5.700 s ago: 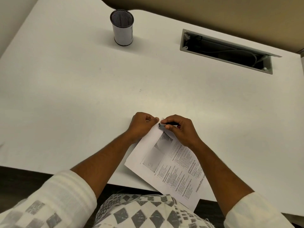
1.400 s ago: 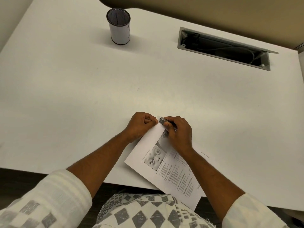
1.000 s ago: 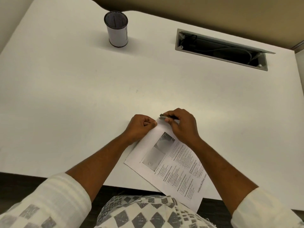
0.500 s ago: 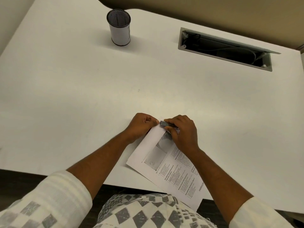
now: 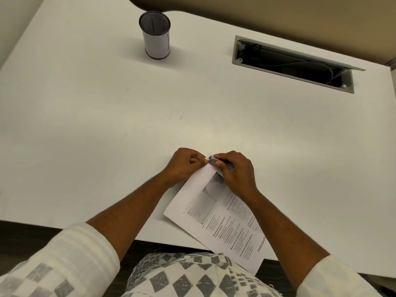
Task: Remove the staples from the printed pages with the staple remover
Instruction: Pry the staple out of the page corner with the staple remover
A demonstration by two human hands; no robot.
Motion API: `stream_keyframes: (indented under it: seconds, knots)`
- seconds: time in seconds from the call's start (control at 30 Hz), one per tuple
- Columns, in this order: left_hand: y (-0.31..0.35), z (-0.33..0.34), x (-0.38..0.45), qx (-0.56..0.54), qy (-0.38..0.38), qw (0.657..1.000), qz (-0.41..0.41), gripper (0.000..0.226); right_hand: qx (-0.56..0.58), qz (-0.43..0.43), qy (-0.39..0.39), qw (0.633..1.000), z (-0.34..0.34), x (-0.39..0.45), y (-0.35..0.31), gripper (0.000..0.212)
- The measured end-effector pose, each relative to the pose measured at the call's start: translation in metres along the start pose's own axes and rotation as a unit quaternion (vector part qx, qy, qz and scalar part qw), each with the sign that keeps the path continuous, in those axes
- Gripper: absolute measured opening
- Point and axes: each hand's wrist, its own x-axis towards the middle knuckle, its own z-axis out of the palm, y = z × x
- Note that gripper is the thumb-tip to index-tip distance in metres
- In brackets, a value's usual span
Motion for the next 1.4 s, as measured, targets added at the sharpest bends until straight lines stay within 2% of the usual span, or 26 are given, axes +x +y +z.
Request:
stream_keyframes:
  seconds: [0.33,0.57,0.73,0.83,0.93,1.07,1.17,1.4]
  knots:
    - [0.002,0.003,-0.001,0.006,0.023,1.000,-0.012,0.021,0.104,0.123,-0.007,0.987,0.004,0.001,-0.007,0.017]
    - [0.004,0.003,-0.002,0.016,0.022,1.000,-0.012,0.024,0.126,0.166,-0.012,0.978,0.006,0.004,-0.008,0.015]
    - [0.004,0.003,-0.002,0.024,0.027,0.999,-0.007,0.017,0.144,0.211,-0.034,0.966,0.005,0.010,-0.006,0.010]
    - [0.003,0.003,-0.003,0.029,0.028,0.999,-0.006,0.016,0.126,0.200,-0.052,0.970,-0.001,0.013,-0.005,0.008]
    - [0.002,0.004,-0.003,0.022,0.030,0.999,-0.006,0.009,0.096,0.143,-0.049,0.984,-0.006,0.010,-0.003,0.014]
    - [0.002,0.005,-0.001,0.016,0.037,0.999,-0.016,0.015,0.061,0.082,-0.035,0.994,-0.008,0.005,-0.003,0.018]
    - [0.000,0.005,-0.001,0.019,0.030,0.999,-0.014,0.014,0.051,0.096,-0.040,0.993,-0.006,0.006,-0.004,0.017]
    - [-0.001,0.005,0.000,0.026,0.024,0.999,-0.016,0.021,0.079,0.190,-0.072,0.976,-0.004,0.016,-0.003,0.013]
